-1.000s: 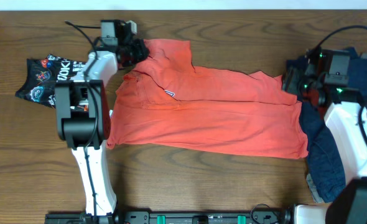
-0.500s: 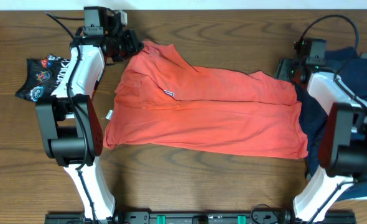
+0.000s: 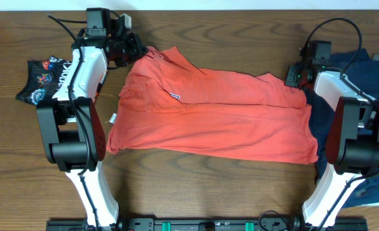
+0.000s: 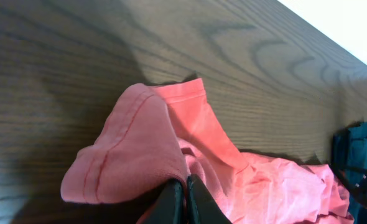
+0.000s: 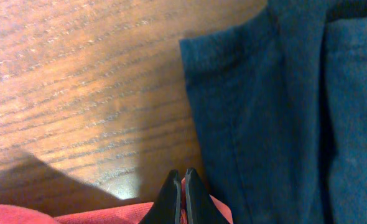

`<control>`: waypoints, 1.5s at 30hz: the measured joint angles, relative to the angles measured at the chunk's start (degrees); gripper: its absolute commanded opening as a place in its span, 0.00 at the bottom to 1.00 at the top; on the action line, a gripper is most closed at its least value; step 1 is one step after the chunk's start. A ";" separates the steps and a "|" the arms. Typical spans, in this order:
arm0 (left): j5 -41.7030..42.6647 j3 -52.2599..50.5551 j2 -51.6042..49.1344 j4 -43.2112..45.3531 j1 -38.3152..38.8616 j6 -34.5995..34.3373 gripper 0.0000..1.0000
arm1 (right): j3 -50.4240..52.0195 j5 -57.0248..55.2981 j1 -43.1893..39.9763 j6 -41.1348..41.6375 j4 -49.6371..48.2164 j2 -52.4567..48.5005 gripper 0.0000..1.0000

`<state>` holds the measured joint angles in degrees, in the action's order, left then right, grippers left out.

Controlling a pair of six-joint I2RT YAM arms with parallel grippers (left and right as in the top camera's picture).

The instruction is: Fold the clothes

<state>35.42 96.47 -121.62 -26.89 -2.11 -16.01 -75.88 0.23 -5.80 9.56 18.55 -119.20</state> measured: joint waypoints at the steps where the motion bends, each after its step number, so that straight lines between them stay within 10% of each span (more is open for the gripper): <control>1: 0.00 0.00 0.00 -0.28 -0.20 0.00 0.06 | -0.22 -0.26 0.00 0.15 0.74 0.00 0.01; 20: -3.30 0.37 15.85 -33.59 -4.33 10.19 0.06 | -2.60 -9.97 -1.53 2.82 35.04 19.54 0.01; 28: -6.08 0.37 15.85 -32.39 -4.59 11.63 0.06 | -2.49 -11.19 -1.68 3.02 36.35 19.39 0.01; 45: -12.35 0.37 22.34 -59.89 -7.72 15.41 0.06 | -2.45 -11.21 -1.68 3.02 51.58 19.39 0.01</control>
<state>23.07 96.84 -99.29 -86.78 -9.82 -0.60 -78.32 -10.98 -7.49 12.58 70.13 -99.81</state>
